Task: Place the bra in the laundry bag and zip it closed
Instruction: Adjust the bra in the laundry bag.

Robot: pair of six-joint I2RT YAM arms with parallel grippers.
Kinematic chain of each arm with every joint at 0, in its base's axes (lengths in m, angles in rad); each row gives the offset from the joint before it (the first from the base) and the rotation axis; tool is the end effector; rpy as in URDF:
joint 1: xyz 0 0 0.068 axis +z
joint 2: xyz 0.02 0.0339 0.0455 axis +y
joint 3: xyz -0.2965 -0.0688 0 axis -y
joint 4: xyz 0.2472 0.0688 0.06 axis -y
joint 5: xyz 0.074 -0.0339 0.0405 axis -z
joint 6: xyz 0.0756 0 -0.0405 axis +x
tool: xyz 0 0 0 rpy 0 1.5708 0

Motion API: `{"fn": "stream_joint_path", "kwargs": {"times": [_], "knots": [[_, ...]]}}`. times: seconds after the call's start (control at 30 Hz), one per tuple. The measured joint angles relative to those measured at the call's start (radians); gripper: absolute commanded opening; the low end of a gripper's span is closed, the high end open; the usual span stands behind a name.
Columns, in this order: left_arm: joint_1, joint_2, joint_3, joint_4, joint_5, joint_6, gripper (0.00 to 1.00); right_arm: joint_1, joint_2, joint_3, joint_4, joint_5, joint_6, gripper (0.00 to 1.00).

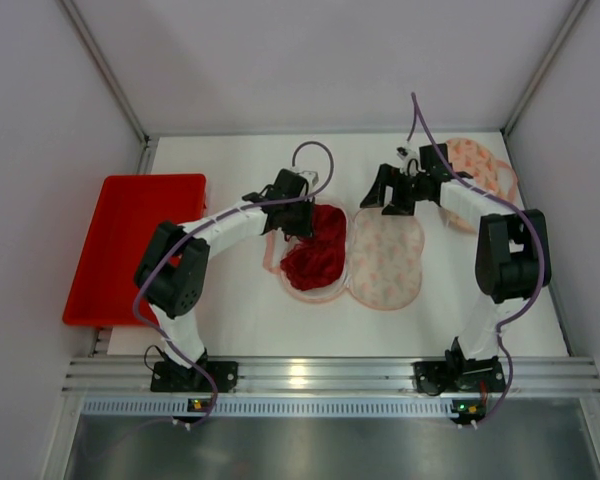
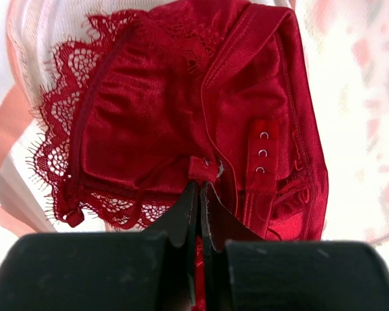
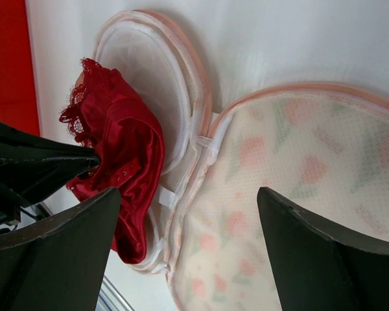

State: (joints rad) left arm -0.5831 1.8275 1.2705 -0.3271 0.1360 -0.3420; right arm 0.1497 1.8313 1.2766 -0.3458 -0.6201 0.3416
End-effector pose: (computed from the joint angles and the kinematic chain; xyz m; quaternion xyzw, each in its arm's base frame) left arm 0.3543 -0.2460 0.2054 0.1357 0.9299 -0.2071 0.2720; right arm 0.4110 0.1064 0.2146 -0.0137 0.9048 0.3557 0.2338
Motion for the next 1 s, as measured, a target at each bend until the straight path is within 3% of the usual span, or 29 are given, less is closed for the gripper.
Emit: {"fn": "stream_joint_path", "kwargs": {"times": [0.43, 0.7, 1.0], "knots": [[-0.029, -0.004, -0.031, 0.001, 0.064, -0.004, 0.01, 0.053, -0.005, 0.031, 0.006, -0.029, 0.018, 0.76], [-0.039, -0.035, -0.047, 0.001, 0.103, -0.002, 0.00, 0.105, -0.002, 0.057, 0.010, -0.032, 0.026, 0.74], [-0.041, -0.041, -0.050, 0.001, 0.119, 0.009, 0.00, 0.169, 0.089, 0.101, 0.024, -0.021, 0.000, 0.70]]}}
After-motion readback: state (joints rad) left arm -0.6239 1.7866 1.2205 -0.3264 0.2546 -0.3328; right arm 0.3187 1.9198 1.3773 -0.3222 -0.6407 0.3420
